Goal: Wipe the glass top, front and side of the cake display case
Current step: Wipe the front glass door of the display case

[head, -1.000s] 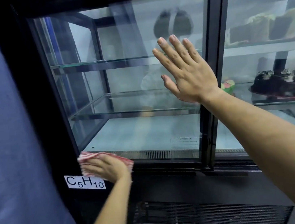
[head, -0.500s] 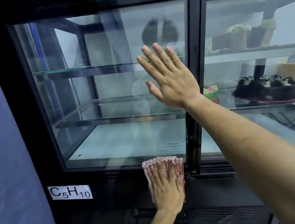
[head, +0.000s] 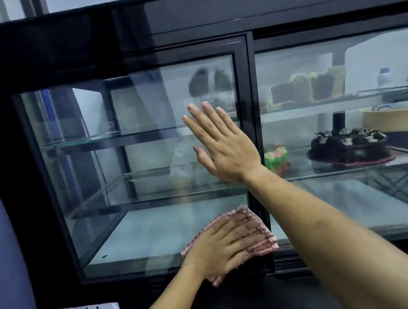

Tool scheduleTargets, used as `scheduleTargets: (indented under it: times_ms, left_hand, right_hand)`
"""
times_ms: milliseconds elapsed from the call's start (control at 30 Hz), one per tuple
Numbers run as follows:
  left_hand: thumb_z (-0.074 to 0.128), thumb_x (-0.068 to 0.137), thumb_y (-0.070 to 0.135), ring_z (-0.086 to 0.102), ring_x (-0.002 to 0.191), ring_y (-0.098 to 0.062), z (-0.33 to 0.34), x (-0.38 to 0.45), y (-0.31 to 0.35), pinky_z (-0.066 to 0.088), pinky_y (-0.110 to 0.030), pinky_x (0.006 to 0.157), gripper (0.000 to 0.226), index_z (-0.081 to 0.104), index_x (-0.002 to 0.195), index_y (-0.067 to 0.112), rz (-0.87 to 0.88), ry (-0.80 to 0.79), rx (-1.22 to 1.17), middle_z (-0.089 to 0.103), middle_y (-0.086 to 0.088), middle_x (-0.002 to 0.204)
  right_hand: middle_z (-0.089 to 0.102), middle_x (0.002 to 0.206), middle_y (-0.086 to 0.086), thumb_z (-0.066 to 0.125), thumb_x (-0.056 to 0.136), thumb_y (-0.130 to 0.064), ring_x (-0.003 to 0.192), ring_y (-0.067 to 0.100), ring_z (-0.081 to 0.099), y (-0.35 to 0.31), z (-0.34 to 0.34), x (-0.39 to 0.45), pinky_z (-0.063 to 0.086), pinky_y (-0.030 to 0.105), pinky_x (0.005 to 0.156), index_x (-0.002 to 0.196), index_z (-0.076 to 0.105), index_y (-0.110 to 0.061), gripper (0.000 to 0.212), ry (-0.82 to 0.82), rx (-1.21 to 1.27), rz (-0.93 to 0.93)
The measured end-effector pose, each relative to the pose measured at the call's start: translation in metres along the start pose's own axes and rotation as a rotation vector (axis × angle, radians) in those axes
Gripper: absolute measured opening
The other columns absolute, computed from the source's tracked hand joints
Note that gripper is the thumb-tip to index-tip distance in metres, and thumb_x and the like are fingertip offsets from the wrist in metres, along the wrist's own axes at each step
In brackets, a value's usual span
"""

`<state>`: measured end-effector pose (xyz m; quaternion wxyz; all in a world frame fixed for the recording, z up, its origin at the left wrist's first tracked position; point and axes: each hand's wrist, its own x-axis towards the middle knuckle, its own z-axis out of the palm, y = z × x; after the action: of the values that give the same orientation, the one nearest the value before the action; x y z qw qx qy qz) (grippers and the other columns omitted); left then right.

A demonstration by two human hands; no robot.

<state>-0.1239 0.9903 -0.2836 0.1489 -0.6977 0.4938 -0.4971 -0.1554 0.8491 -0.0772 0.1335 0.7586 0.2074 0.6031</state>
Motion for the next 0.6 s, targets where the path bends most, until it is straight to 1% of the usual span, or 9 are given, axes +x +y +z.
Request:
scheduleTargets:
  times_ms: [33, 100, 167, 233, 300, 333, 400, 467, 600]
  left_hand:
    - [0.044, 0.108, 0.050, 0.017, 0.160, -0.024, -0.007, 0.007, -0.013, 0.007, -0.042, 0.131, 0.055, 0.036, 0.161, 0.037, -0.006, 0.022, 0.007, 0.027, 0.004, 0.171]
    - [0.042, 0.108, 0.048, 0.015, 0.161, -0.026, -0.022, 0.022, -0.037, 0.004, -0.044, 0.131, 0.054, 0.038, 0.160, 0.037, -0.011, 0.073, 0.030, 0.027, 0.001, 0.170]
    - [0.042, 0.108, 0.047, 0.020, 0.160, -0.028, -0.038, 0.041, -0.061, 0.005, -0.045, 0.131, 0.052, 0.040, 0.159, 0.035, -0.021, 0.123, 0.040, 0.029, -0.001, 0.169]
    - [0.043, 0.108, 0.047, 0.021, 0.159, -0.029, -0.053, 0.063, -0.084, 0.010, -0.047, 0.131, 0.053, 0.040, 0.159, 0.034, -0.053, 0.160, 0.043, 0.028, -0.002, 0.170]
    - [0.045, 0.108, 0.047, 0.019, 0.160, -0.030, -0.070, 0.089, -0.106, 0.019, -0.052, 0.129, 0.055, 0.039, 0.161, 0.033, -0.113, 0.200, 0.025, 0.027, -0.004, 0.171]
    - [0.045, 0.107, 0.047, 0.019, 0.159, -0.032, -0.079, 0.105, -0.119, 0.022, -0.054, 0.127, 0.056, 0.038, 0.161, 0.031, -0.147, 0.224, 0.023, 0.028, -0.006, 0.171]
    - [0.042, 0.108, 0.046, 0.020, 0.159, -0.036, -0.098, 0.138, -0.149, 0.021, -0.057, 0.127, 0.057, 0.037, 0.162, 0.027, -0.226, 0.263, 0.051, 0.027, -0.011, 0.170]
    - [0.041, 0.109, 0.045, 0.019, 0.159, -0.039, -0.117, 0.166, -0.179, 0.016, -0.055, 0.128, 0.058, 0.036, 0.162, 0.025, -0.335, 0.298, 0.063, 0.026, -0.014, 0.170]
    - [0.040, 0.108, 0.042, 0.016, 0.160, -0.036, -0.132, 0.179, -0.208, 0.008, -0.050, 0.131, 0.057, 0.035, 0.163, 0.027, -0.489, 0.367, 0.054, 0.024, -0.012, 0.171]
  right_hand:
    - [0.021, 0.171, 0.012, 0.042, 0.106, -0.030, 0.160, 0.030, 0.014, 0.000, -0.003, 0.002, 0.014, 0.049, 0.130, 0.163, 0.028, -0.009, 0.062, 0.036, 0.068, 0.052]
    - [0.028, 0.168, 0.014, 0.049, 0.102, -0.020, 0.159, 0.031, 0.019, -0.001, -0.012, 0.007, 0.015, 0.050, 0.129, 0.159, 0.037, -0.006, 0.059, 0.126, 0.293, 0.199]
    - [0.033, 0.166, 0.014, 0.049, 0.101, -0.014, 0.157, 0.033, 0.021, 0.006, -0.023, 0.015, 0.015, 0.053, 0.128, 0.154, 0.045, -0.006, 0.054, 0.263, 0.474, 0.400]
    - [0.035, 0.165, 0.012, 0.043, 0.103, -0.018, 0.157, 0.032, 0.021, 0.026, -0.033, 0.018, 0.017, 0.055, 0.127, 0.153, 0.047, -0.008, 0.050, 0.403, 0.532, 0.620]
    - [0.033, 0.166, 0.010, 0.035, 0.105, -0.025, 0.158, 0.029, 0.018, 0.048, -0.041, 0.011, 0.017, 0.054, 0.127, 0.154, 0.045, -0.010, 0.052, 0.465, 0.566, 0.780]
    - [0.032, 0.167, 0.010, 0.034, 0.105, -0.027, 0.159, 0.028, 0.017, 0.054, -0.043, 0.004, 0.017, 0.053, 0.127, 0.155, 0.043, -0.011, 0.053, 0.476, 0.568, 0.818]
    - [0.029, 0.168, 0.009, 0.034, 0.105, -0.025, 0.159, 0.026, 0.014, 0.052, -0.042, -0.015, 0.015, 0.054, 0.128, 0.157, 0.039, -0.010, 0.054, 0.452, 0.547, 0.808]
    - [0.026, 0.169, 0.010, 0.036, 0.104, -0.022, 0.160, 0.027, 0.012, 0.035, -0.037, -0.035, 0.012, 0.054, 0.129, 0.159, 0.035, -0.008, 0.057, 0.394, 0.494, 0.724]
    - [0.014, 0.173, 0.012, 0.040, 0.103, -0.023, 0.161, 0.028, 0.007, 0.006, -0.011, -0.050, 0.015, 0.054, 0.129, 0.163, 0.024, -0.004, 0.065, 0.191, 0.306, 0.526]
